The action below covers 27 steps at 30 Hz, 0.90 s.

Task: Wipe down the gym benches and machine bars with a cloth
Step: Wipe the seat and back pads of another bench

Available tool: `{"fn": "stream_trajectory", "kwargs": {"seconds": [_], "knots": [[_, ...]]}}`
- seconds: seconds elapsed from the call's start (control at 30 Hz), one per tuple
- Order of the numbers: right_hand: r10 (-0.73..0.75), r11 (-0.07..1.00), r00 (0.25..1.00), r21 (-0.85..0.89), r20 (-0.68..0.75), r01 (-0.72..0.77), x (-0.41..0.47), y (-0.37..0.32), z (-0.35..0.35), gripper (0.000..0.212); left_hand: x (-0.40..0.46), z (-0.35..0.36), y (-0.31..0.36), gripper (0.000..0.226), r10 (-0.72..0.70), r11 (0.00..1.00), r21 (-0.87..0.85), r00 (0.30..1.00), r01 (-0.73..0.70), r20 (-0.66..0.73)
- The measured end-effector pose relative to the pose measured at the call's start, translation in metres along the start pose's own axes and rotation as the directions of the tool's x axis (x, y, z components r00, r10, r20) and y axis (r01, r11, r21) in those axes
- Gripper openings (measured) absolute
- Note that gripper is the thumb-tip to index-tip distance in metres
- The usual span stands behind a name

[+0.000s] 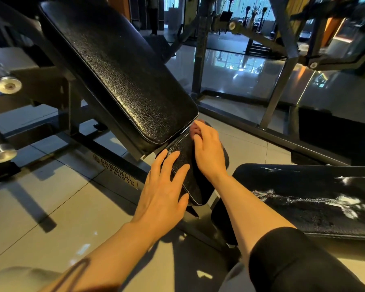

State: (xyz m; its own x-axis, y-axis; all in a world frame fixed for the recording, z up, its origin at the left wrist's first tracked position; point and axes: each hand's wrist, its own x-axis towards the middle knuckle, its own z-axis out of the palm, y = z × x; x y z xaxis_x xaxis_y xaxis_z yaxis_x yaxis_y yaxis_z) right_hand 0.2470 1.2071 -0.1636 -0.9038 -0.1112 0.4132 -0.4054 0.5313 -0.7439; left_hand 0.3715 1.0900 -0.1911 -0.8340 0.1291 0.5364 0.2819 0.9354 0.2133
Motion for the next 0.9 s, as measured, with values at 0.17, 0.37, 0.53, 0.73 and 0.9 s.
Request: {"fn": "stream_trajectory", "kwargs": {"seconds": [0.17, 0.37, 0.53, 0.73, 0.9], "knots": [[0.37, 0.928, 0.929, -0.031, -0.026, -0.371, 0.006, 0.023, -0.009, 0.04, -0.003, -0.004, -0.002, 0.065, 0.007, 1.0, -0.013, 1.0, -0.008, -0.022], [-0.19, 0.981, 0.974, -0.012, 0.12, 0.192, -0.004, -0.011, -0.003, 0.043, 0.01, -0.005, -0.001, 0.051, 0.053, 0.998, 0.036, 0.994, -0.049, -0.097], [0.252, 0.968, 0.968, -0.021, -0.003, -0.252, 0.005, 0.023, -0.012, 0.041, 0.023, 0.003, 0.006, 0.041, 0.076, 0.997, 0.007, 0.989, -0.076, -0.128], [-0.037, 0.999, 0.998, 0.012, 0.047, 0.037, 0.009, 0.003, -0.01, 0.047, 0.039, 0.016, -0.001, 0.036, 0.092, 0.996, 0.004, 0.984, -0.092, -0.155], [0.153, 0.986, 0.987, 0.074, -0.043, -0.15, 0.012, 0.018, -0.004, 0.041, 0.045, 0.024, -0.001, 0.034, 0.058, 0.998, -0.023, 0.98, -0.063, -0.191]]}}
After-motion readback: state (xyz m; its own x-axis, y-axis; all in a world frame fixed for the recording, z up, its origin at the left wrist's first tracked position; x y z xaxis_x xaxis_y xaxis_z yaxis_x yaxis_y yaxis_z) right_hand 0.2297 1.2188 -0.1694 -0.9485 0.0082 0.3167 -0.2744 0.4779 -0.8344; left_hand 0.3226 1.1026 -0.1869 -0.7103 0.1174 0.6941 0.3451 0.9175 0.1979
